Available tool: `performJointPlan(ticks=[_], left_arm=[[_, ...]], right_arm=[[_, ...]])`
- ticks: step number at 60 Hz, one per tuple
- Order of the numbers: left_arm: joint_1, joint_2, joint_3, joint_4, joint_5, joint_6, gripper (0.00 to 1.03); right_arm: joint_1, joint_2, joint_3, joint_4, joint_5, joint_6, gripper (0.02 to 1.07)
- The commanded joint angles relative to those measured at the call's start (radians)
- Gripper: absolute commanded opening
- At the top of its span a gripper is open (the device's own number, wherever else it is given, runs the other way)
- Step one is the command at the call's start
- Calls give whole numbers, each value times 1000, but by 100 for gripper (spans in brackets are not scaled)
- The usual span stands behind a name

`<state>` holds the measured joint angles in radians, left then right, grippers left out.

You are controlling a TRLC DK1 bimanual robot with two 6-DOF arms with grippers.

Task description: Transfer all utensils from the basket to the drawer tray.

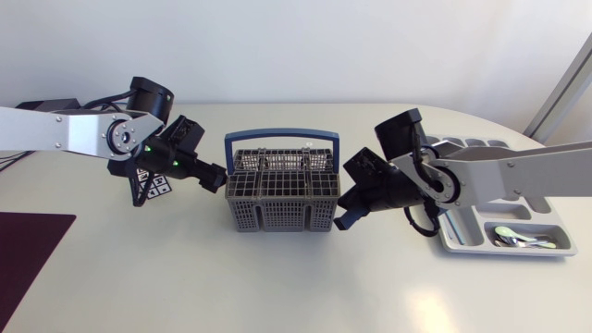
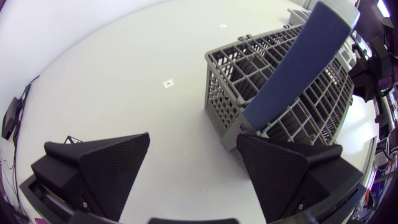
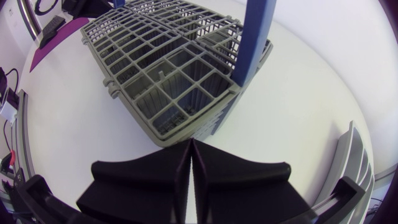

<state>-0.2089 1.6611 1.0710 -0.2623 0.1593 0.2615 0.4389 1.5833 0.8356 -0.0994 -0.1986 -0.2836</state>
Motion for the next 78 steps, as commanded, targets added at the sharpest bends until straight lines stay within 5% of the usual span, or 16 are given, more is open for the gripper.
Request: performJointPlan(ticks=[1,21,32,45,52,78], left_arm=[[-1,31,23,3,22,-2,98],[17,43,37,3,22,-2,98],[60,-23,1,3,22,-7,99],[123,-133,-65,20,22,-15,99],[157,-149,-75,8,22,-25,99],[221,-293,-201,-25,23,-56,99]], right_arm=[[18,24,37,15,-5,18,9],[15,-8,5,13,39,20,11],[-25,-86,-44,17,91,17,38],[-100,-201,-104,18,119,-8,86],[-157,-263,-138,20,120,-26,103],[-385,-517,-273,21,74,-121,103]])
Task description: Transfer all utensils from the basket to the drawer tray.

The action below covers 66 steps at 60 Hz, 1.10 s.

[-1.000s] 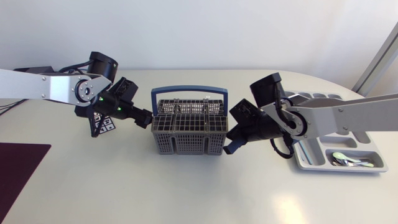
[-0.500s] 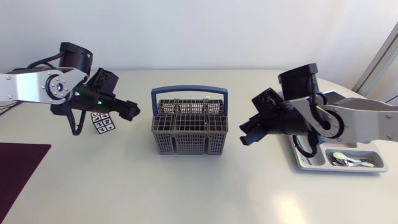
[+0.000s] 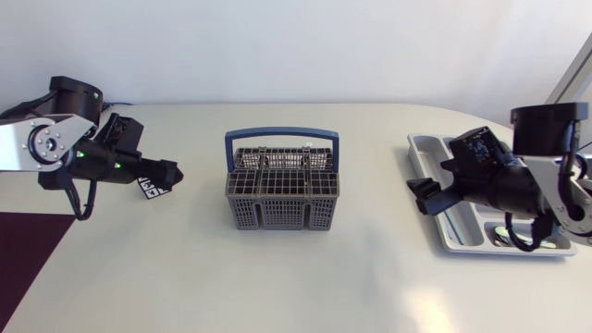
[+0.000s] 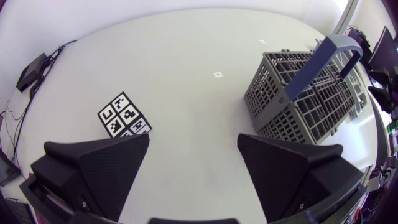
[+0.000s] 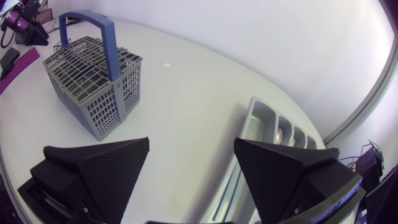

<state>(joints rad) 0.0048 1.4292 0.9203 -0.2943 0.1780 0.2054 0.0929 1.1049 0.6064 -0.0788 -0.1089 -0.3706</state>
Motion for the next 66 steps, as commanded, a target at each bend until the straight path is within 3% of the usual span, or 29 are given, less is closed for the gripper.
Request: performJointPlan(ticks=[1,8,12,25,46,66], left_arm=[[8,-73,-58,15,5,0,99],[26,-151,-121,53,-23,-43,99],[27,-204,-176,112,-80,-84,99],[27,-403,-356,274,-124,-146,99],[40,-648,-514,330,-143,-166,99],[40,-921,-660,325,-141,-150,99]], right_arm=[[-47,-45,-50,1,-15,-37,103],[-110,-97,-89,31,-38,-44,103],[-136,-143,-120,56,-46,-45,103],[-165,-274,-206,91,-41,-64,103],[-222,-476,-338,177,-3,-71,103],[-214,-658,-413,171,21,-24,103]])
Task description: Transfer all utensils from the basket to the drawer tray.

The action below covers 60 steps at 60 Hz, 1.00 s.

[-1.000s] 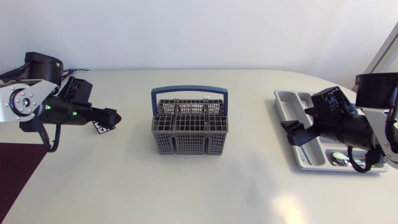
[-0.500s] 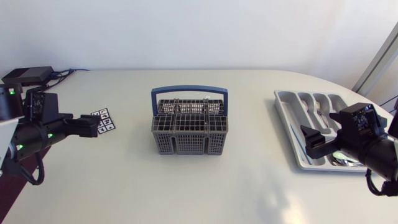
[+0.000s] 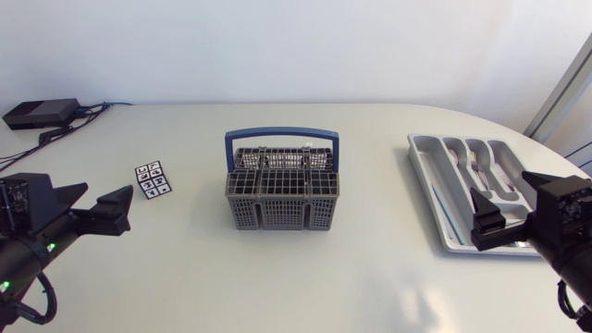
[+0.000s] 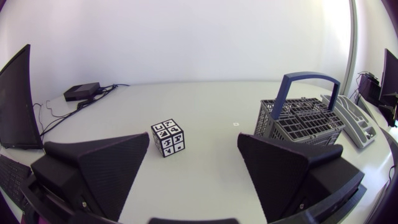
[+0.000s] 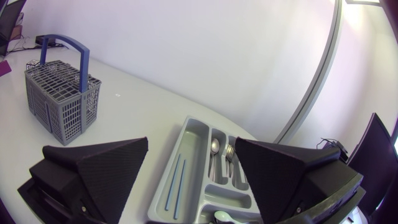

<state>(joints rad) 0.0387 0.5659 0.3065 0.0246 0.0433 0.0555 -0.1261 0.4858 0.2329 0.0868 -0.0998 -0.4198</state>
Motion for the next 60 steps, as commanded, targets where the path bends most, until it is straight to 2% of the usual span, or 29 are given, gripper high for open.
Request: performJointPlan(ticks=[1,52,60], left_arm=[[5,-72,-54,4,-7,-1,99],[-33,-503,-275,-21,-39,-49,99],[-39,-566,-307,-25,-43,-56,99]], right_arm=[[7,-47,-43,4,13,32,103],[124,-478,-230,-85,98,413,103],[126,-486,-233,-87,100,420,103]])
